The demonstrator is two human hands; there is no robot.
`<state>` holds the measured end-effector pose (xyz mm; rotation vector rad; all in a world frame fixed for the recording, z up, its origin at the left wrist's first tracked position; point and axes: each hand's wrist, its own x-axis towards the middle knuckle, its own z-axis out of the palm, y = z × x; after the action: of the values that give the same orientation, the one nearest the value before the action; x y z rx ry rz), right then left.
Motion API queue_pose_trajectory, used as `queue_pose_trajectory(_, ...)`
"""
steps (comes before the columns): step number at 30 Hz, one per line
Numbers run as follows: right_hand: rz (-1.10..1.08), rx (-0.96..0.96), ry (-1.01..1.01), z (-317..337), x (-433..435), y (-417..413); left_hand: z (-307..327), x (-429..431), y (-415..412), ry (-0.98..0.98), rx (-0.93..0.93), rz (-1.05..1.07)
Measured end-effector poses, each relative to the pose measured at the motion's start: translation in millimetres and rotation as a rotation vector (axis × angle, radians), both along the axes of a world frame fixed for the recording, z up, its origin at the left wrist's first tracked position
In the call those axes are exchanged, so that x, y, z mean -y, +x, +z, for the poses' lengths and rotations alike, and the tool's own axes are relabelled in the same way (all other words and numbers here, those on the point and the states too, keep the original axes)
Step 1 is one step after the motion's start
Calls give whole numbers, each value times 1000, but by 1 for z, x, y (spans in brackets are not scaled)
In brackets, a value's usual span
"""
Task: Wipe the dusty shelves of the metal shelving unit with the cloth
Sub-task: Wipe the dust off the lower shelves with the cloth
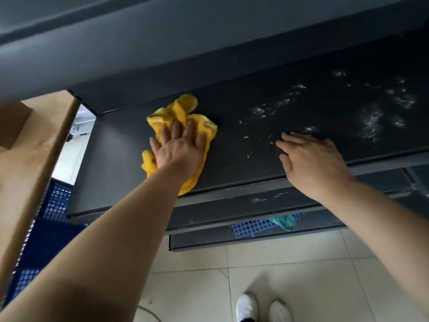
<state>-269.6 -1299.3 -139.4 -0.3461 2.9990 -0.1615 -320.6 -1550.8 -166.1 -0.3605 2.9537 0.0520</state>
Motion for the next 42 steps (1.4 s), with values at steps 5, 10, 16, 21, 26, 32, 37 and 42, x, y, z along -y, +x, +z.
queue_pose_trajectory(5,-17,-6,-16,1,-1,-6,-4,37,-26,-13,20,156)
queue_pose_trajectory(10,-24,-5,-55,0,-4,-8,-6,28,-48,5,41,163)
queue_pose_trajectory(16,-7,-31,-95,-1,-7,-10,-6,-13,-65,46,12,-67)
queue_pose_trajectory(21,45,-69,-160,-4,-19,-12,-5,-60,-66,53,-6,-202)
queue_pose_trajectory(26,24,-156,-234,-10,-49,-1,-4,-106,-50,68,-12,-311)
queue_pose_trajectory(32,-37,-237,-275,-7,-82,6,0,-164,-24,85,14,-323)
queue_pose_trajectory(37,-95,-226,-294,6,-105,7,7,-220,3,253,91,-285)
queue_pose_trajectory(42,-118,-165,-314,22,-100,8,30,-220,13,711,-40,-96)
